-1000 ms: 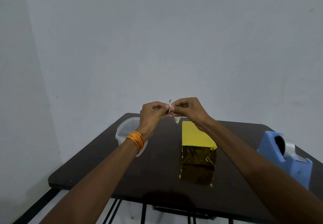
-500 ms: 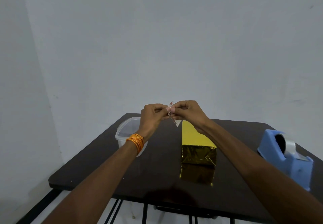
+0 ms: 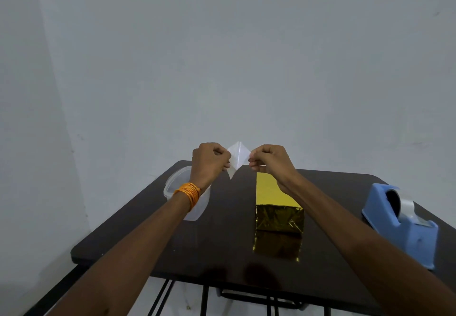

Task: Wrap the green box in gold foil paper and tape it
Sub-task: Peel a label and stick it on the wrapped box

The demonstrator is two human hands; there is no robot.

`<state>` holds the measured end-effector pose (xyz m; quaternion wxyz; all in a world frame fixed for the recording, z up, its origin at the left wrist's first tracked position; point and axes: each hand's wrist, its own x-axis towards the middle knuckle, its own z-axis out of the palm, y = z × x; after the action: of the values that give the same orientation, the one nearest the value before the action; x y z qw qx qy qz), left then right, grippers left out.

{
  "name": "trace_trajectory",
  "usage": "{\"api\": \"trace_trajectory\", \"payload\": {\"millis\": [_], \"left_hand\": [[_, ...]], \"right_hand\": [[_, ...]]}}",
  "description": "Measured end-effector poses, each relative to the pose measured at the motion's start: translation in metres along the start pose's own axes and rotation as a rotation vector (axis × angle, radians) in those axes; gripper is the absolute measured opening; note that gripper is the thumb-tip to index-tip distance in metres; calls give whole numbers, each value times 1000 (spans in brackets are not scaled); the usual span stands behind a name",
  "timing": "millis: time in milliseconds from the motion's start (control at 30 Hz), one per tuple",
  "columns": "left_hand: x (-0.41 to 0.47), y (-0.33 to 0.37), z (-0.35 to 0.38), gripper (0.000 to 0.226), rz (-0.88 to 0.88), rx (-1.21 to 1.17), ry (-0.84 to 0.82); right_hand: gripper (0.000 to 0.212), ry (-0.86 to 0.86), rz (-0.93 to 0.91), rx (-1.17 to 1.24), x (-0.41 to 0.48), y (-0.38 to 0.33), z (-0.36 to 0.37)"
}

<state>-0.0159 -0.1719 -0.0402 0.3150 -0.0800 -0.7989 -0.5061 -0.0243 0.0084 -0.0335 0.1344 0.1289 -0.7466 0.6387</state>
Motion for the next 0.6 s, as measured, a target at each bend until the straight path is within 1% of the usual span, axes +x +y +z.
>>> {"api": "trace_trajectory", "payload": {"millis": [267,400,467,533,600], "left_hand": [[1,-6,-8,18,-109,54,72],[4,-12,-14,20,-105,179,43],[9,-16,-19,17,-113,278,-70],[13,-17,-21,14,-113,383,-271],[13,-12,-19,16,-96,484,-469]], "right_hand": [[18,195,60,93,-3,4,-19],[19,326,49,109,-7,3,-31],[17,404,31,114,-8,2,-38],[14,436,18,108,-7,1,-46],[13,431,9,93,-8,-1,-52]]}}
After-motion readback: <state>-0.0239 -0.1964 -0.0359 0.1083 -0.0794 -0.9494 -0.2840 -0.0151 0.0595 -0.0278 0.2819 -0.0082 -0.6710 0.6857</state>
